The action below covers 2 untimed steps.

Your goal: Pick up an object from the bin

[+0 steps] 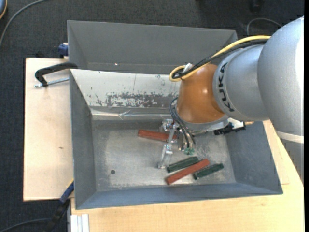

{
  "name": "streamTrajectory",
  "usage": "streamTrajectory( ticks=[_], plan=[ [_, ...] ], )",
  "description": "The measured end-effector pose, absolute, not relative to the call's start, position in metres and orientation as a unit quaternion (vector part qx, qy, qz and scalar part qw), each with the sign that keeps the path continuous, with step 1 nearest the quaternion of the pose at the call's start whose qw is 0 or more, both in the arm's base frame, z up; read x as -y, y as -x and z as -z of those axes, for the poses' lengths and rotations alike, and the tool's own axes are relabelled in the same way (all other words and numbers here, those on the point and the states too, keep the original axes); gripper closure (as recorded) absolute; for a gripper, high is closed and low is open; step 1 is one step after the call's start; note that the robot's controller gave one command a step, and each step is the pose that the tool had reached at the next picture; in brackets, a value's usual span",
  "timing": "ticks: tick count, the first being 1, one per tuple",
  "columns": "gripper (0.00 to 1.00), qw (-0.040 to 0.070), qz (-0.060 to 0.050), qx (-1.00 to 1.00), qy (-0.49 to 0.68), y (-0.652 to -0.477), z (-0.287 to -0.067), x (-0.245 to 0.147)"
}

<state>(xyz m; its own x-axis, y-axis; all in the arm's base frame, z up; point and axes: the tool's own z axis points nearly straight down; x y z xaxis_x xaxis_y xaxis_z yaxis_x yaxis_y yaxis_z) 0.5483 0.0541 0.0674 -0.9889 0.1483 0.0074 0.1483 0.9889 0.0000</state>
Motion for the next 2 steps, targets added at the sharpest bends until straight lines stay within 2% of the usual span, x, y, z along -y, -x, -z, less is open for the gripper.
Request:
streamTrajectory(
  ticks=[1,2],
  plan=[
    [1.0,-0.001,0.001,0.997,0.074,-0.551,-0.072,-0.054],
    [1.0,-0.007,0.002,0.996,0.086,-0.559,-0.219,-0.043]
  ],
)
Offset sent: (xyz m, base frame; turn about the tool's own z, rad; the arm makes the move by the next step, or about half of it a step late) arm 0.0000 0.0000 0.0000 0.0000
